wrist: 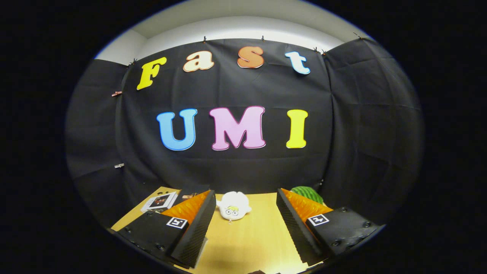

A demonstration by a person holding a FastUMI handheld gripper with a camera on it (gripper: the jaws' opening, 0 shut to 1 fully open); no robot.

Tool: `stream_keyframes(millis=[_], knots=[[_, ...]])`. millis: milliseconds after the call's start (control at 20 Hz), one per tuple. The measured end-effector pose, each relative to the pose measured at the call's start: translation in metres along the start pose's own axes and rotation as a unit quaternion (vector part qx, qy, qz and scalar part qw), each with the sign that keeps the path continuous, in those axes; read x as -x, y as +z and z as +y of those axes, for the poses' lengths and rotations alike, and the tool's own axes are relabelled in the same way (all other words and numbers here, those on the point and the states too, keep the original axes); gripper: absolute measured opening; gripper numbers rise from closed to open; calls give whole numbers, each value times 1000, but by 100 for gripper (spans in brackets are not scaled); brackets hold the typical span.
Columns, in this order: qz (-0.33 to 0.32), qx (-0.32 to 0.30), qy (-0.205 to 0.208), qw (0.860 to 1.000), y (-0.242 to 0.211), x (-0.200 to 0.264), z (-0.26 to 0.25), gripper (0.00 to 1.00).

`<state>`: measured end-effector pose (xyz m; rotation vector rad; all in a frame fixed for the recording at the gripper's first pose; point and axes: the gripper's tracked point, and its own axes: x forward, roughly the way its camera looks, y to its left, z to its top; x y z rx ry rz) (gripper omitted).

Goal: Open the storage box then place both shoes into the box .Put the left shoe in first, then the right shoe, with the right side of both shoes facing outward in a uniform manner.

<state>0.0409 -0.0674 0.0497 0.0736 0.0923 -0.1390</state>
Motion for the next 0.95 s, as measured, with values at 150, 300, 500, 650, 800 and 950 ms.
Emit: stream_keyframes(millis=[150, 300, 500, 650, 800, 950], knots=[[-15, -1, -2, 1000, -3, -8, -34, 98], [-5, -19, 25, 999, -12, -21, -48, 98], [-12, -4, 31, 999, -16, -42, -71, 98], [-4, -5, 41, 999, -20, -47, -73, 98], [-4, -5, 55, 998, -26, -45, -66, 98], [1, -5, 62, 998, -30, -42, -61, 98]])
